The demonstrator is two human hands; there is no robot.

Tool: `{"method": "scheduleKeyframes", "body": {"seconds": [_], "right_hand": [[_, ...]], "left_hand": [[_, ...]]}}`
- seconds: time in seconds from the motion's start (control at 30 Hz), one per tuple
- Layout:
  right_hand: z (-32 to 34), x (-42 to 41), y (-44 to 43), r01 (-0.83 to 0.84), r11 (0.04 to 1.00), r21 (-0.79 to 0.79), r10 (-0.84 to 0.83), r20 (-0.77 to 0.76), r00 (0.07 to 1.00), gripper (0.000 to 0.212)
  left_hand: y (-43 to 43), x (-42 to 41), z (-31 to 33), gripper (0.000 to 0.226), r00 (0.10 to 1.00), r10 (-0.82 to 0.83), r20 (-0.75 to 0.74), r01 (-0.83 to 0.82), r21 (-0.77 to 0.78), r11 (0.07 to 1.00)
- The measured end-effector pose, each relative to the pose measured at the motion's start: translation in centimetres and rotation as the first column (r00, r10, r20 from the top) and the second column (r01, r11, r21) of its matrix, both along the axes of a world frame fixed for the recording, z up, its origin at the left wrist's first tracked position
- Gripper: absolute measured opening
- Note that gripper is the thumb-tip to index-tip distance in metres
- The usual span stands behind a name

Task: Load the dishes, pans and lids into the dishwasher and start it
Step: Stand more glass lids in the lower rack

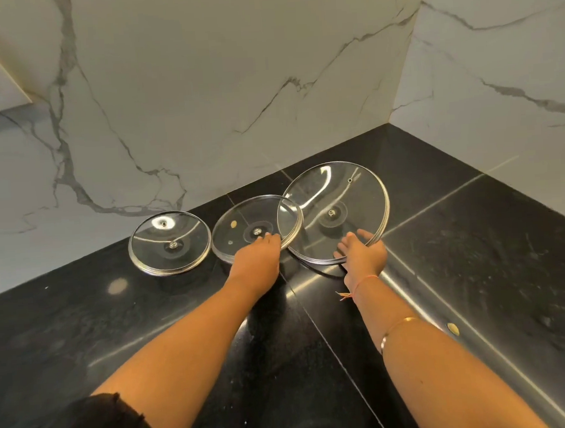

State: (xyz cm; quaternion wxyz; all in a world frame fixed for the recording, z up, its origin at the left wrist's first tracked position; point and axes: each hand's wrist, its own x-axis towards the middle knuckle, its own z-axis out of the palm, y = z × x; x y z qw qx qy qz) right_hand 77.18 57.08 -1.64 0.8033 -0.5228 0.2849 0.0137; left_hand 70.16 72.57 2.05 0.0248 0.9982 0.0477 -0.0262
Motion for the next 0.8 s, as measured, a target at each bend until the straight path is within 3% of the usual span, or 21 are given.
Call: {"method": "scheduleKeyframes", "body": {"seconds": [0.13, 0.4, 0.6, 0.8], "right_hand": [[0.9, -3.0, -1.5, -0.013, 0.991, 0.132, 0.018, -0.042, 0.999, 0.034], [2.6, -9.9, -3.3, 0.019, 0.993, 0.117, -0.013, -0.059, 0.998, 0.043], [4.1, -16.6, -5.0, 0.035, 0.984, 0.174, -0.022, -0.073, 0.997, 0.053], [4.6, -24.5, -7.6, 0.079, 0.988, 0.13, -0.065, -0.109, 0.992, 0.054]], "left_hand": [[-1.4, -2.6, 1.1, 0.023, 0.99, 0.003, 0.138, 0.018, -0.15, 0.988], [-4.7, -9.9, 3.6, 0.01, 0.929, 0.173, 0.328, 0.031, -0.533, 0.846], [-4.9, -15.1, 6.3, 0.013, 0.899, 0.332, 0.285, 0.001, -0.759, 0.651], [-4.4, -19.9, 7.4, 0.009, 0.912, 0.357, 0.203, 0.032, -0.902, 0.431]]}}
